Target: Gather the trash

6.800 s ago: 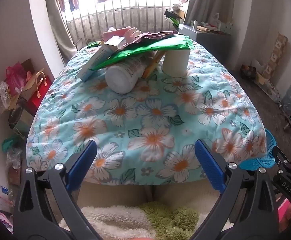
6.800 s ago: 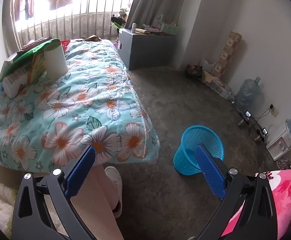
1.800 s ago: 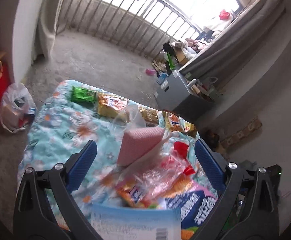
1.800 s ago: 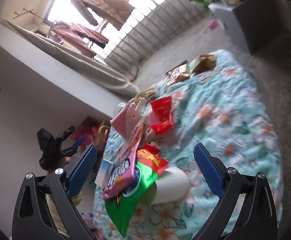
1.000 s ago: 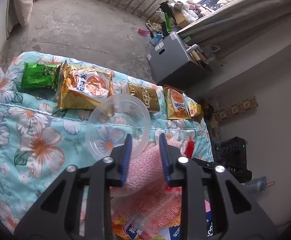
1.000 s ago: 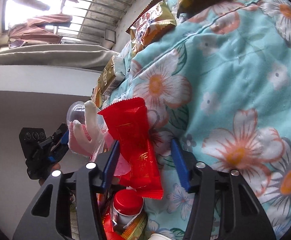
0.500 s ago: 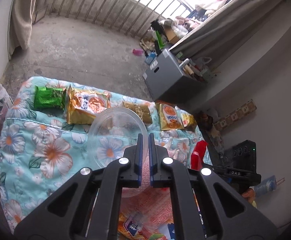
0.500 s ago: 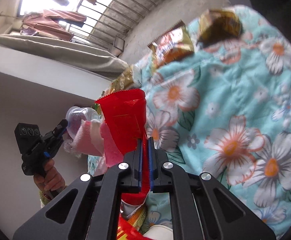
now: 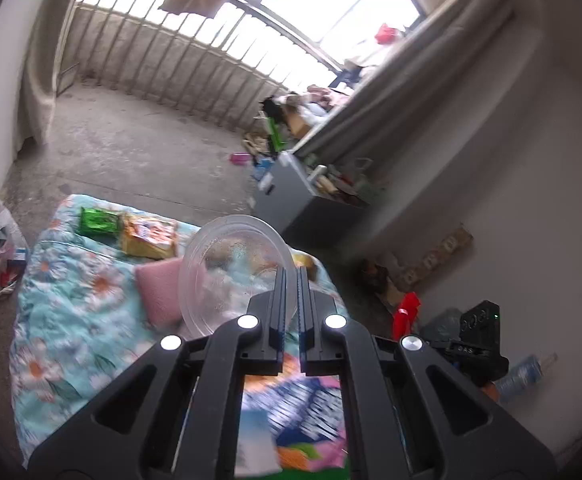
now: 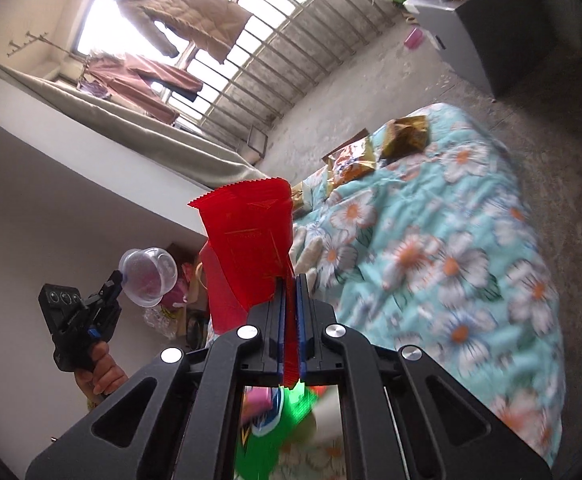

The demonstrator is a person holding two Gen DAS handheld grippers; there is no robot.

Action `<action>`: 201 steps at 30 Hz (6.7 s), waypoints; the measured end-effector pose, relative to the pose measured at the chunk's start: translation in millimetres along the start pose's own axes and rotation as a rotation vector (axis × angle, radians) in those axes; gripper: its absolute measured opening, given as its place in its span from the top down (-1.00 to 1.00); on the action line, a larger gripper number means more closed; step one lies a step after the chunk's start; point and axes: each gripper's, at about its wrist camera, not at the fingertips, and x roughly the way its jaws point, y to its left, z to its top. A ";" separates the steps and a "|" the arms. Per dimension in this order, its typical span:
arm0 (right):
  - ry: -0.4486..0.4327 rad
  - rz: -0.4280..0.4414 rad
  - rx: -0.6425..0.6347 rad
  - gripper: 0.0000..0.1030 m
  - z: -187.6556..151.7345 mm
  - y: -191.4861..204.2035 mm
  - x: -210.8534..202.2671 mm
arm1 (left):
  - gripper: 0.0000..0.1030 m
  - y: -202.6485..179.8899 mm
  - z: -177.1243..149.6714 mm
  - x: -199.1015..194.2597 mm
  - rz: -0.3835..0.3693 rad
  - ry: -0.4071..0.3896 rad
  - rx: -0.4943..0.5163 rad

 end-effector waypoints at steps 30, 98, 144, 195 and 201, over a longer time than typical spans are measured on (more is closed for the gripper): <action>-0.399 -0.442 0.729 0.90 -265.0 -357.7 -296.0 | 0.95 -390.0 -374.2 299.0 -0.258 0.775 0.479; 0.635 -0.430 1.437 0.76 -650.8 -487.3 18.9 | -0.12 -268.6 -288.1 147.0 -0.126 0.499 0.512; -0.251 -0.986 0.294 -0.41 -176.1 -270.0 -237.6 | -0.62 -154.1 -213.5 60.9 0.078 0.337 0.335; 0.478 -0.055 0.185 -0.16 35.0 -5.4 218.3 | -0.35 190.6 -33.6 148.7 -0.017 0.316 -0.516; 0.482 -0.057 0.219 0.02 36.9 -12.8 245.5 | -0.19 207.5 -34.9 169.5 -0.056 0.332 -0.581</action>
